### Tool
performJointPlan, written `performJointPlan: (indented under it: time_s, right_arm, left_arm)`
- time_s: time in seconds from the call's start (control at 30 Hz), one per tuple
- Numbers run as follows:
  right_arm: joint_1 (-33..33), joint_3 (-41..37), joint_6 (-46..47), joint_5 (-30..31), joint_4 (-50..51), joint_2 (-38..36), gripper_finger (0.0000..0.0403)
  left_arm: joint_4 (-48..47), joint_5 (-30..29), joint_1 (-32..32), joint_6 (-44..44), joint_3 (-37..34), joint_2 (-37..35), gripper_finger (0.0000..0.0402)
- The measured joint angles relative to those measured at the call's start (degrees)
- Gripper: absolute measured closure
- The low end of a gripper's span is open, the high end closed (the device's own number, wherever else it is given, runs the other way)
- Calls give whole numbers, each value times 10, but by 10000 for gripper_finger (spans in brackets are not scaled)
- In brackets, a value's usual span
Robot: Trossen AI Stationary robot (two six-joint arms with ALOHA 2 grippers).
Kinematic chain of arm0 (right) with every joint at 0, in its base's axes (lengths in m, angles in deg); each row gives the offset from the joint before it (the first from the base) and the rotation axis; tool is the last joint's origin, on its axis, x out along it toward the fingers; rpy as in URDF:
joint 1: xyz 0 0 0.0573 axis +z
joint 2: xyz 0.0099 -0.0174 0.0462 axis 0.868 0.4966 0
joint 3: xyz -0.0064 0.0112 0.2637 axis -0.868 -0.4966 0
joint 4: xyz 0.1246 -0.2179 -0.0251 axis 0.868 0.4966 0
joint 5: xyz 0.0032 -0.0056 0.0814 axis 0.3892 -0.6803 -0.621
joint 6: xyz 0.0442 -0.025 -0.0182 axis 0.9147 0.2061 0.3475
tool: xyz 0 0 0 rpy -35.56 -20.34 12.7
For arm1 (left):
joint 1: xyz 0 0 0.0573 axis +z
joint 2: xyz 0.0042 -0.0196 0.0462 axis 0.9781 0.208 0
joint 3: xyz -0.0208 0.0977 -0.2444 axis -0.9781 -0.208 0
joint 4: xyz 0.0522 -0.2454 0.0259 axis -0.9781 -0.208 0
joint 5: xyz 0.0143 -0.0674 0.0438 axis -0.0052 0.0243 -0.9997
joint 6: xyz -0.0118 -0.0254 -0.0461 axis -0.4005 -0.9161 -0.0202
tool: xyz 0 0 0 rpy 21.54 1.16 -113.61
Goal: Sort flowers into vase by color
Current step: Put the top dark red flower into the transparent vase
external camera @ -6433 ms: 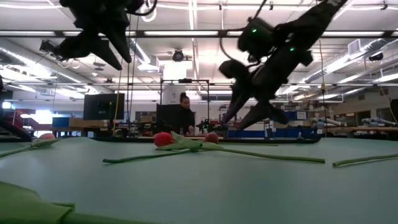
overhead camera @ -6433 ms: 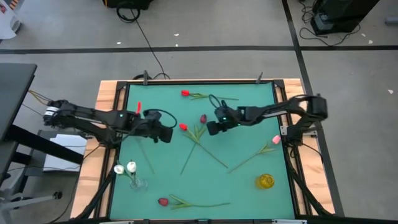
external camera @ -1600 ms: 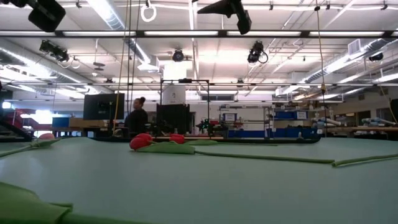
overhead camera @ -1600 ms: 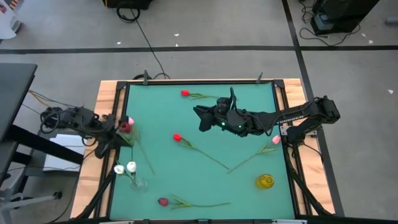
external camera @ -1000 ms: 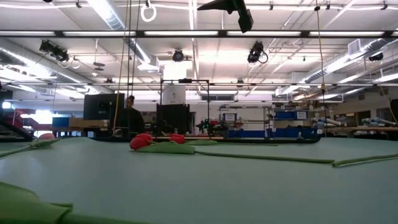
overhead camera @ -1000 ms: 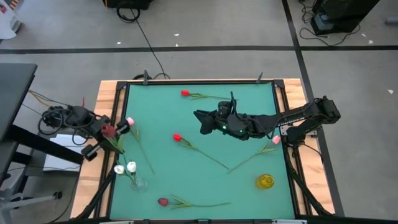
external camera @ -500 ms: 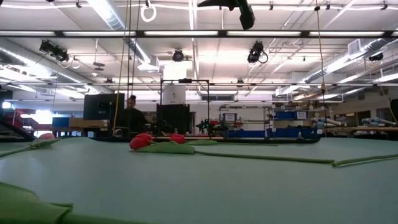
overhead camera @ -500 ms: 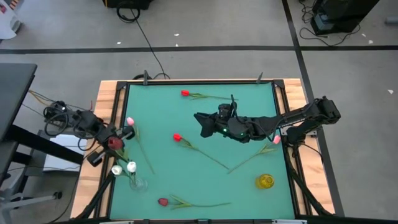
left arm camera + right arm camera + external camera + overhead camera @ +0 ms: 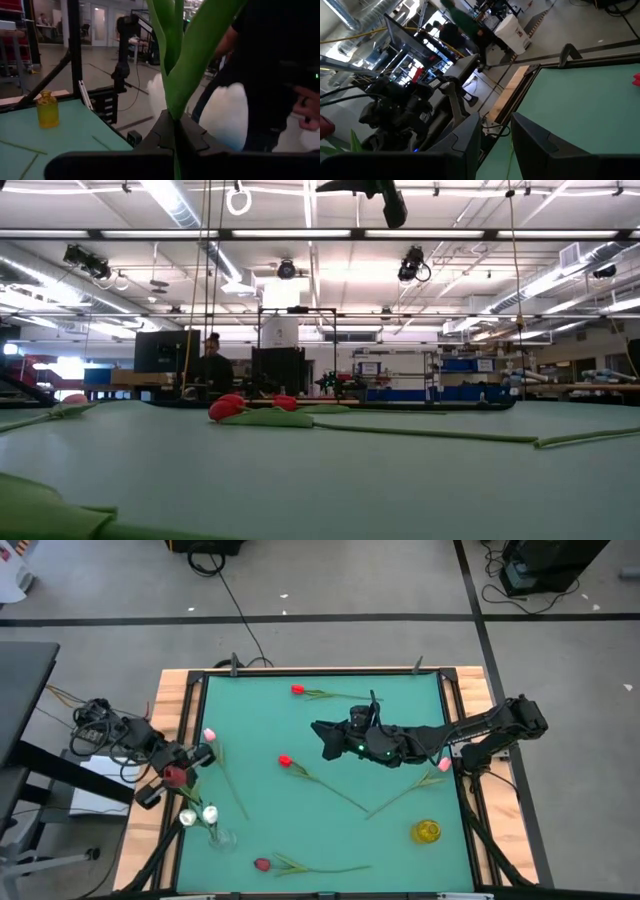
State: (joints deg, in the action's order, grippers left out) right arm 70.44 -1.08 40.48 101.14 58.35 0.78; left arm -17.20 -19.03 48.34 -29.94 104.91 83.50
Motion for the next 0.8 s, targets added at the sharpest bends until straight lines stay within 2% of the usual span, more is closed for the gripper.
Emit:
performJointPlan:
  time_s: [0.4,0.57,0.8]
  right_arm:
    - [-17,0,19,-45,0,0,285]
    - [-25,0,19,-66,0,0,285]
    - [-36,0,19,-91,0,0,284]
  left_arm:
    - [-3,3,-12,39,0,0,398]
    - [11,48,-12,20,0,12,397]
    - [12,90,-12,16,0,72,386]
